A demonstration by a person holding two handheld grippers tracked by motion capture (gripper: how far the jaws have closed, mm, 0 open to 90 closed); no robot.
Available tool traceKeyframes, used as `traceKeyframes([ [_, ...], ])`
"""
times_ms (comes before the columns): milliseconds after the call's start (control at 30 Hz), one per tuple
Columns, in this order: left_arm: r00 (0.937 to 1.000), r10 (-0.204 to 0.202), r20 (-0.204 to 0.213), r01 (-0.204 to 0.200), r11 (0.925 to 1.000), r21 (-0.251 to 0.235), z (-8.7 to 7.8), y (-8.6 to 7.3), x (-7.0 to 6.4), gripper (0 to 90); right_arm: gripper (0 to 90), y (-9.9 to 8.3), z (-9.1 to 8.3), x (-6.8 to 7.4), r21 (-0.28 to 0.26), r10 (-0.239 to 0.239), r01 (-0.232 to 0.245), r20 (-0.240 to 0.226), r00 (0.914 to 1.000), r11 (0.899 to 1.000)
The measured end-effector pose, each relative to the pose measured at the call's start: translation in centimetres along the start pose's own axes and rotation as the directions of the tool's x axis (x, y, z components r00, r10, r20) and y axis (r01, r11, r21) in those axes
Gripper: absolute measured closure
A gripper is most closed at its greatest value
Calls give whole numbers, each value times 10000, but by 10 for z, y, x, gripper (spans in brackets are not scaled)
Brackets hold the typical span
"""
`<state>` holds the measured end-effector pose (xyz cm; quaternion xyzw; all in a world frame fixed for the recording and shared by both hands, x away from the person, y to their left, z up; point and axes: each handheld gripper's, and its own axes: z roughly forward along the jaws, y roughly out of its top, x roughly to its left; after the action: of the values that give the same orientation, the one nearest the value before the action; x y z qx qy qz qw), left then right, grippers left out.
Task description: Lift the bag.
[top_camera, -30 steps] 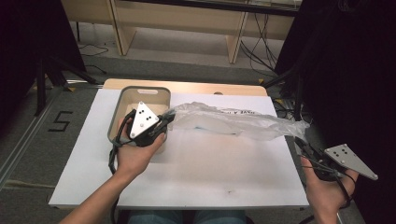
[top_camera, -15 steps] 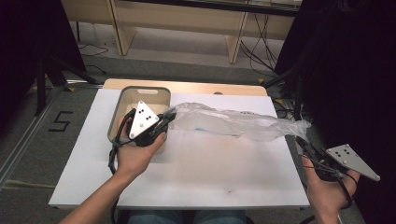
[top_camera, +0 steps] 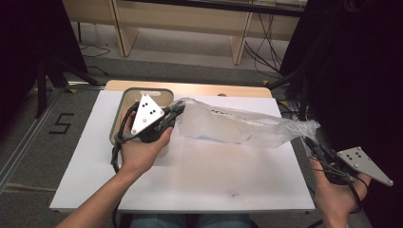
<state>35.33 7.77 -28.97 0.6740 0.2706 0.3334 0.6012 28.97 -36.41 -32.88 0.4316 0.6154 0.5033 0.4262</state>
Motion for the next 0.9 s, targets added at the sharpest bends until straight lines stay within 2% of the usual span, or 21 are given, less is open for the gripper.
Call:
traceKeyframes([
  [167,9999,154,-2,-154,9998,-149,-1,9,0,891,900,5,0,0,-149,-44,45,41,10000,9999],
  [467,9999,55,-109,-59,9994,-333,-1,14,3,891,900,10,0,1,-369,-74,77,75,9999,9993],
  [667,9996,17,-281,-29,9991,-421,1,19,9,891,900,12,4,2,-441,-56,58,52,10000,9990],
  [900,9983,-116,-567,101,9996,-273,11,18,20,891,900,16,15,6,-480,-105,101,-83,9999,9988],
])
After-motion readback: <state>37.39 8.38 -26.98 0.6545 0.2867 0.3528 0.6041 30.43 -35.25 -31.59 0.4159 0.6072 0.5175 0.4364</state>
